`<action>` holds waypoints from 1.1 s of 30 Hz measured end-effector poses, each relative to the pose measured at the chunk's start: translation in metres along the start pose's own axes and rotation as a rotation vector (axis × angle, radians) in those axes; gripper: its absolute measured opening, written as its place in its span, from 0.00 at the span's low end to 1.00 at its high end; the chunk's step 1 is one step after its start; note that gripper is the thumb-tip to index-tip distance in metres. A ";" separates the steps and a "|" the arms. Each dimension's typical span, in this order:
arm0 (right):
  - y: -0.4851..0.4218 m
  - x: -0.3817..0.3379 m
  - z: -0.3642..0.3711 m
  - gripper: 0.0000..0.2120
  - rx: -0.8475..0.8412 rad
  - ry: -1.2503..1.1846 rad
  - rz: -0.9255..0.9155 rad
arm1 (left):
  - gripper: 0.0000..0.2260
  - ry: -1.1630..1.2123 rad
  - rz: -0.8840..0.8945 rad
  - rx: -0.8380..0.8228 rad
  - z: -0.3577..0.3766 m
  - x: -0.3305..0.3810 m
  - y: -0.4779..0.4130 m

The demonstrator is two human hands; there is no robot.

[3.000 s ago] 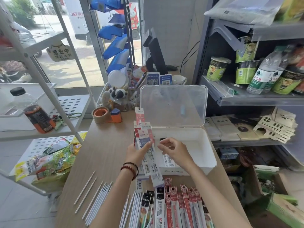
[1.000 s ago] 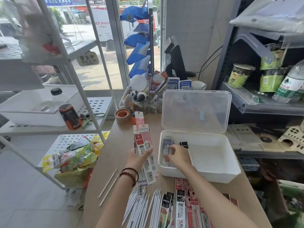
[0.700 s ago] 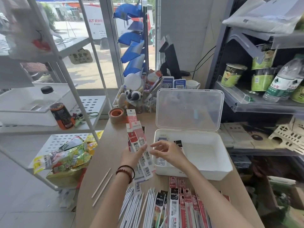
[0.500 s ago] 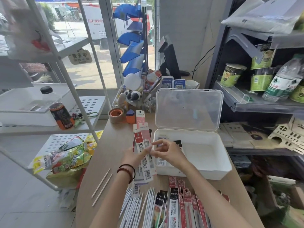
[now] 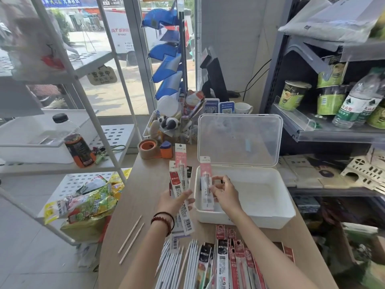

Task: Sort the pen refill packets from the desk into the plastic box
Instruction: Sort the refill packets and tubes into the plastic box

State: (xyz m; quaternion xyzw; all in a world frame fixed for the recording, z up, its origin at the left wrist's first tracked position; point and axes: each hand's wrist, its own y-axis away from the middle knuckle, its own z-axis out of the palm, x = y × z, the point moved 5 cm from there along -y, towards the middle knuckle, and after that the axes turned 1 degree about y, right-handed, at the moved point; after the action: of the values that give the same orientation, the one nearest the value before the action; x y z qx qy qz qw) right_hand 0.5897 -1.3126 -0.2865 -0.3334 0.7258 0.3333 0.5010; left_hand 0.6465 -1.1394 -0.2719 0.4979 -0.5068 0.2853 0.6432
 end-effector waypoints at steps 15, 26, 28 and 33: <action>-0.014 0.017 0.025 0.20 0.000 0.515 -0.043 | 0.06 0.000 0.040 -0.042 -0.007 -0.011 0.000; -0.011 0.018 0.030 0.26 -0.115 0.674 0.007 | 0.05 0.075 -0.003 0.016 -0.007 -0.013 0.000; -0.011 0.019 0.030 0.29 -0.116 0.677 0.032 | 0.04 0.064 0.000 0.014 -0.006 -0.012 0.001; -0.013 0.020 0.030 0.29 -0.138 0.656 0.083 | 0.05 0.076 -0.005 0.027 -0.007 -0.010 0.004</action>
State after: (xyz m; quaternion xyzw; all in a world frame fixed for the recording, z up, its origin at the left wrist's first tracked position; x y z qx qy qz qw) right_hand 0.6101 -1.2988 -0.3161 -0.4264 0.8370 0.2767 0.2028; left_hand 0.6426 -1.1302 -0.2800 0.4966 -0.4768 0.3093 0.6560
